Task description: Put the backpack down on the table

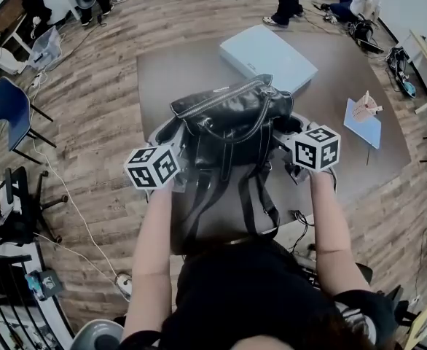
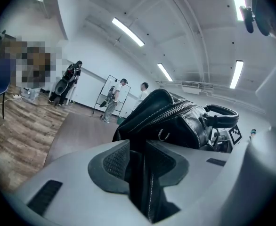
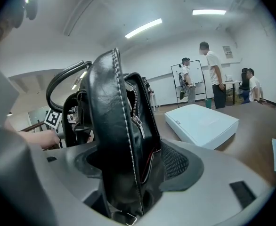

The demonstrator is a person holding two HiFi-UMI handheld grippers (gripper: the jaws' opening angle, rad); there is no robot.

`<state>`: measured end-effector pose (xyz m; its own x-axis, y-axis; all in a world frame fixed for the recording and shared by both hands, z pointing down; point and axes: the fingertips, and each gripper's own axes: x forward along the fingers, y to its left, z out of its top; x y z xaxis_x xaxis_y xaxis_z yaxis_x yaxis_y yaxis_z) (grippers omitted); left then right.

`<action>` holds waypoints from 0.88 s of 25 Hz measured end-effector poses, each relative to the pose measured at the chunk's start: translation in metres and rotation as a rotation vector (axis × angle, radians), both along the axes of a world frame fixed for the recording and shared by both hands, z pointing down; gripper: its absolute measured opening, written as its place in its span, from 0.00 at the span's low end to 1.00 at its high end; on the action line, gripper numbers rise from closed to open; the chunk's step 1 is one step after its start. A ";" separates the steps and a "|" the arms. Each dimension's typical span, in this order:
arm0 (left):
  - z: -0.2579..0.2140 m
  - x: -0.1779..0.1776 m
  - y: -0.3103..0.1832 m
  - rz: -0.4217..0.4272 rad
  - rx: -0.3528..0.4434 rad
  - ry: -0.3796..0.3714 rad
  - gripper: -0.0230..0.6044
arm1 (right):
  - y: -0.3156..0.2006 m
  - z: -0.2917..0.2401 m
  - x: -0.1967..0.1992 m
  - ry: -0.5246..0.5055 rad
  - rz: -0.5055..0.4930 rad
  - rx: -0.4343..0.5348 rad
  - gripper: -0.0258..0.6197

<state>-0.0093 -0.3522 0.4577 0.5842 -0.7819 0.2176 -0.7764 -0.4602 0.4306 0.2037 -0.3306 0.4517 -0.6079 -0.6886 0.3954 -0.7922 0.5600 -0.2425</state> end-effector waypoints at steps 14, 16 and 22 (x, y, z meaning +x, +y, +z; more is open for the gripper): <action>-0.015 -0.007 0.031 0.018 0.040 0.023 0.19 | 0.037 -0.015 0.031 0.039 0.130 0.036 0.48; -0.017 -0.011 0.038 0.013 0.047 0.022 0.18 | 0.044 -0.017 0.035 0.030 0.155 0.042 0.45; -0.020 -0.021 0.058 0.004 0.065 -0.009 0.15 | 0.059 -0.028 0.044 -0.020 0.249 0.073 0.28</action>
<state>-0.0303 -0.2943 0.4380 0.5859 -0.7921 0.1713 -0.7780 -0.4906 0.3925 0.2481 -0.2718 0.4233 -0.4231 -0.8444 0.3287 -0.9034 0.3649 -0.2254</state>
